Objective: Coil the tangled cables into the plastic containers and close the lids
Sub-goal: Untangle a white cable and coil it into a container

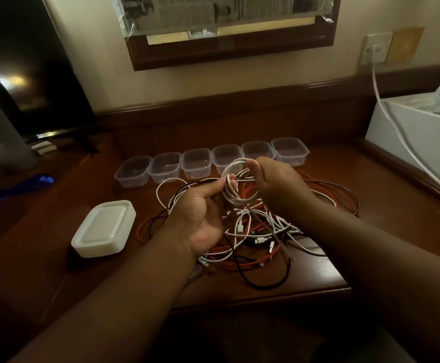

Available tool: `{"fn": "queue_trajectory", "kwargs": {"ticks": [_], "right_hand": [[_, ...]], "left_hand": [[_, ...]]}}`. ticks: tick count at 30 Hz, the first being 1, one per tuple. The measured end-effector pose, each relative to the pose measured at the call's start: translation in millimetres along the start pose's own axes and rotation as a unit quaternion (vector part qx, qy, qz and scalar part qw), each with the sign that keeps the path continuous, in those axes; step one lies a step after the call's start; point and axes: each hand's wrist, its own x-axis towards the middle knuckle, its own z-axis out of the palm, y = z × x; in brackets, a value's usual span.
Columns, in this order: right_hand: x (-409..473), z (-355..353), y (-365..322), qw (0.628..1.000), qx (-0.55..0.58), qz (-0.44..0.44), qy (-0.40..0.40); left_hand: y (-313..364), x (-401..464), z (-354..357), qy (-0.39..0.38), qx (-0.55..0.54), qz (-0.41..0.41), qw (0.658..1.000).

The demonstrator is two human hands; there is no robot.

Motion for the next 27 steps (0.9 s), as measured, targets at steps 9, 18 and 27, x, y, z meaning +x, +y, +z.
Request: {"fn": "queue_trajectory", "kwargs": {"ticks": [9,18,27], "right_hand": [[-9.3,0.2,-5.5,0.975,-0.194,-0.090,0.053],[-5.0,5.3,-11.7,0.949,-0.275,-0.153,-0.016],[10.0,2.1,6.0,0.951,-0.262,-0.162,0.008]], "left_hand": [[-15.6,6.4,-12.9,0.096,0.251,0.177,0.947],[1.0,11.2,-30.3,0.068,0.643,0.232,0.726],[13.9,11.6,-21.2,0.097,0.005,0.016,0.995]]}}
